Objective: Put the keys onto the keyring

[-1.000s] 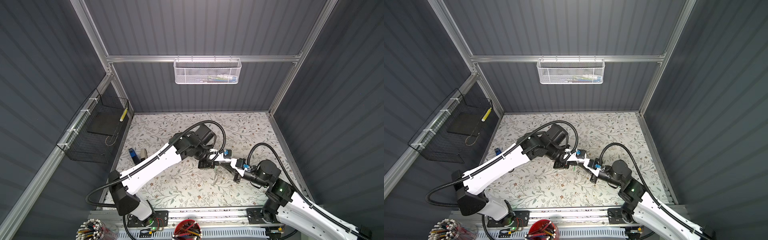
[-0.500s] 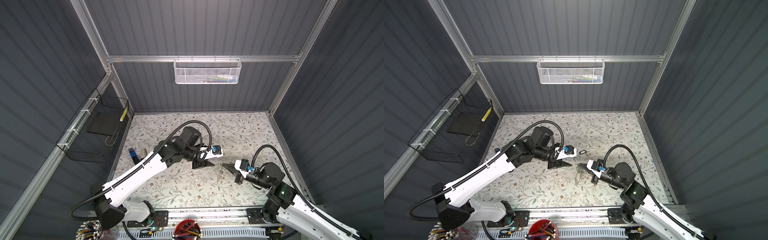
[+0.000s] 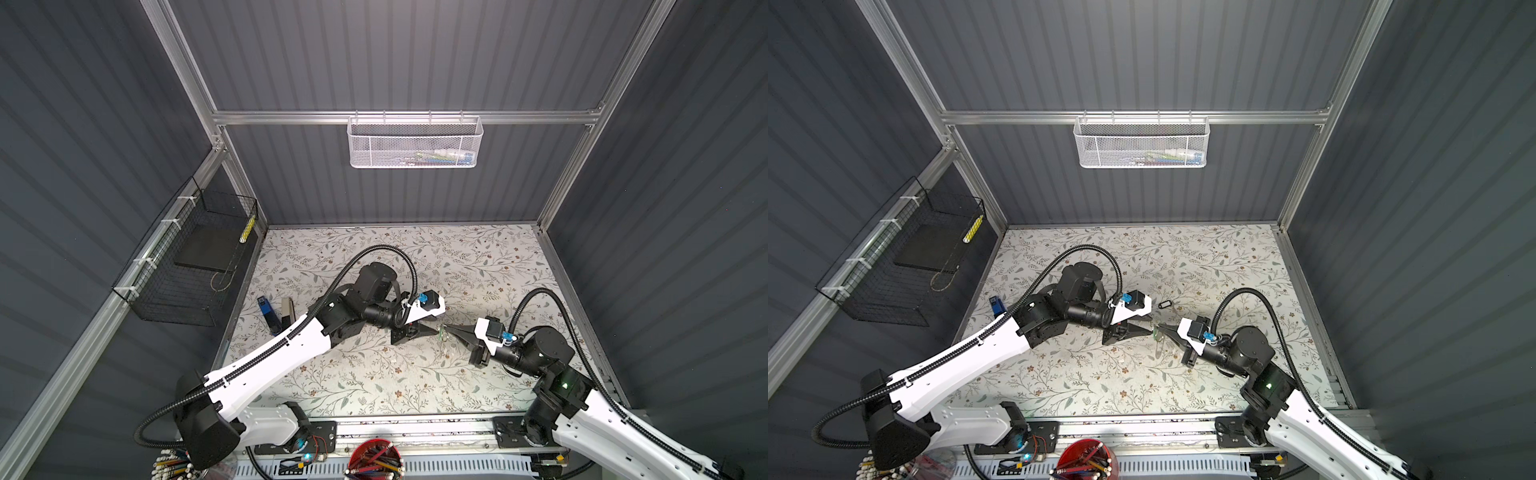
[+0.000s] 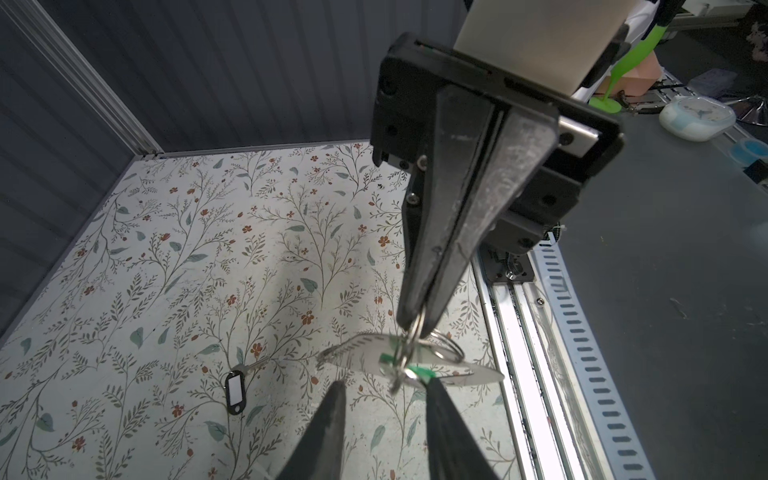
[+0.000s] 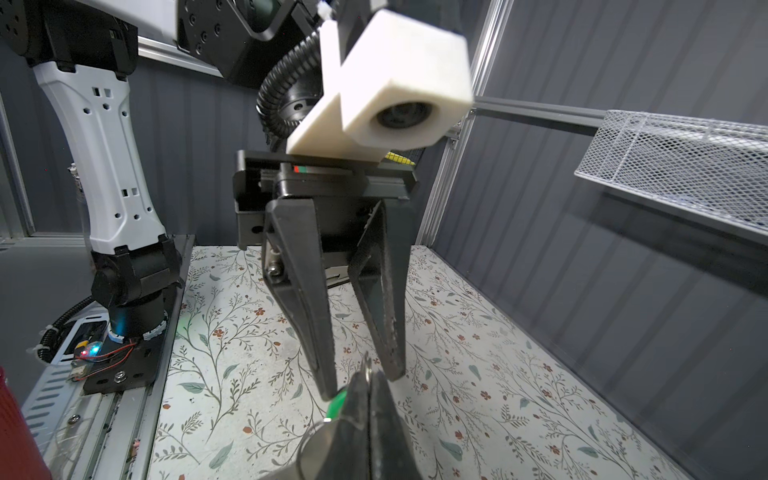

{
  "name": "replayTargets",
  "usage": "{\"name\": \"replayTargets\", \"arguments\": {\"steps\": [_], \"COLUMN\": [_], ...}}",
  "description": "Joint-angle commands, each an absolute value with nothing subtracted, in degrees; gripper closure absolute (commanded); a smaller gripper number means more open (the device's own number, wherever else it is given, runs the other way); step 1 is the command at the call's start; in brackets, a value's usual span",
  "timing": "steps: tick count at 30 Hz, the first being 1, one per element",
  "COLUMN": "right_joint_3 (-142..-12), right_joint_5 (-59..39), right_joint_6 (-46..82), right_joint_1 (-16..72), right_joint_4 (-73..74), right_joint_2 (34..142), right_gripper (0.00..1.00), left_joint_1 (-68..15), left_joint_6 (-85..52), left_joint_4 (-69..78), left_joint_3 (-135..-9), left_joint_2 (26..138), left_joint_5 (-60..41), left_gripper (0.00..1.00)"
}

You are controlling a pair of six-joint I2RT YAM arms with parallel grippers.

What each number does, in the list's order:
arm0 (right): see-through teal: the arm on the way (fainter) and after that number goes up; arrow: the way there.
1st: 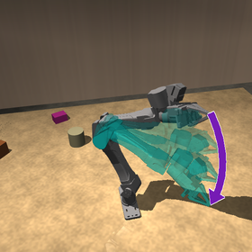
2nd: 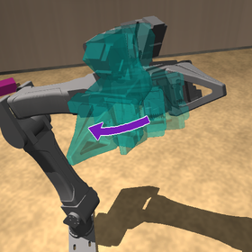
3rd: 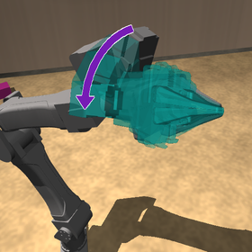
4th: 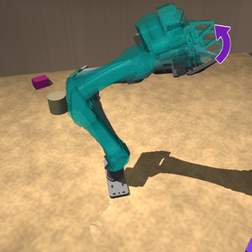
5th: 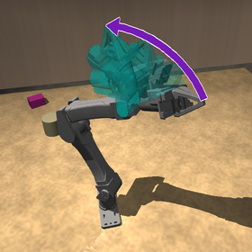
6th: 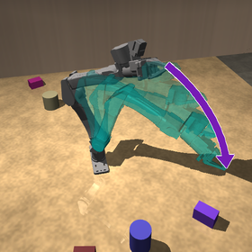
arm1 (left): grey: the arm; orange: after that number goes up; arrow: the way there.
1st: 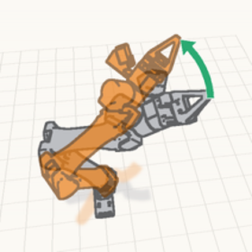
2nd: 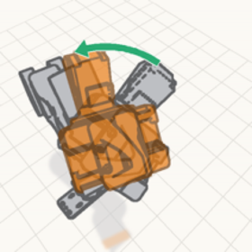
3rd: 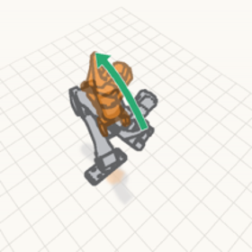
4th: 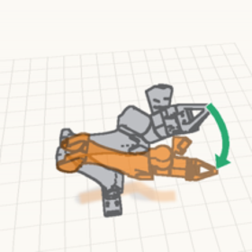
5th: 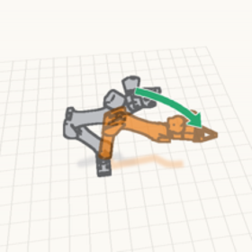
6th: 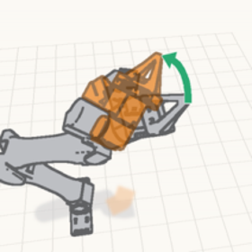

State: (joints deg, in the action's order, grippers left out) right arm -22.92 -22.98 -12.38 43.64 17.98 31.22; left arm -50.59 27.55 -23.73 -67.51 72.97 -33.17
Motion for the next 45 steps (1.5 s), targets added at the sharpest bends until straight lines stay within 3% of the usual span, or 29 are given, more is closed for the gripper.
{"name": "replayTargets", "arguments": {"steps": [1,6,10,22,30,38,45], "right_joint_3": [-22.75,-22.76,-22.76,-22.84,-23.19,-23.45,-23.55], "right_joint_5": [-23.9,-23.92,-23.86,-24.86,-25.92,-26.06,-25.54], "right_joint_6": [-11.59,-11.65,-11.93,-11.95,-12.17,-12.3,-12.57], "right_joint_1": [43.69,43.68,43.73,43.68,43.68,43.74,43.68], "right_joint_4": [20.92,20.9,20.65,20.39,19.48,19.81,20.42], "right_joint_2": [30.98,30.79,30.76,31.09,31.32,31.65,31.27], "right_gripper": [1.0,1.0,1.0,1.0,1.0,1.0,1.0], "left_joint_1": [-50.71,-50.64,-50.69,-50.68,-50.66,-50.71,-50.66], "left_joint_6": [26.27,26.6,27.88,31.46,33.5,35.6,37.44], "left_joint_4": [-22.04,-22.19,-23.21,-27.9,-29.4,-32.82,-35.35], "left_joint_3": [-67.41,-67.36,-67.48,-70.55,-72.23,-74.33,-75.67], "left_joint_2": [72.45,72.62,72.27,72.31,72.68,74.7,75.54], "left_joint_5": [-36.02,-36.43,-35.88,-33.82,-33.7,-34.16,-34.49], "left_gripper": [0.68,0.69,0.82,0.71,0.73,0.82,0.97]}}
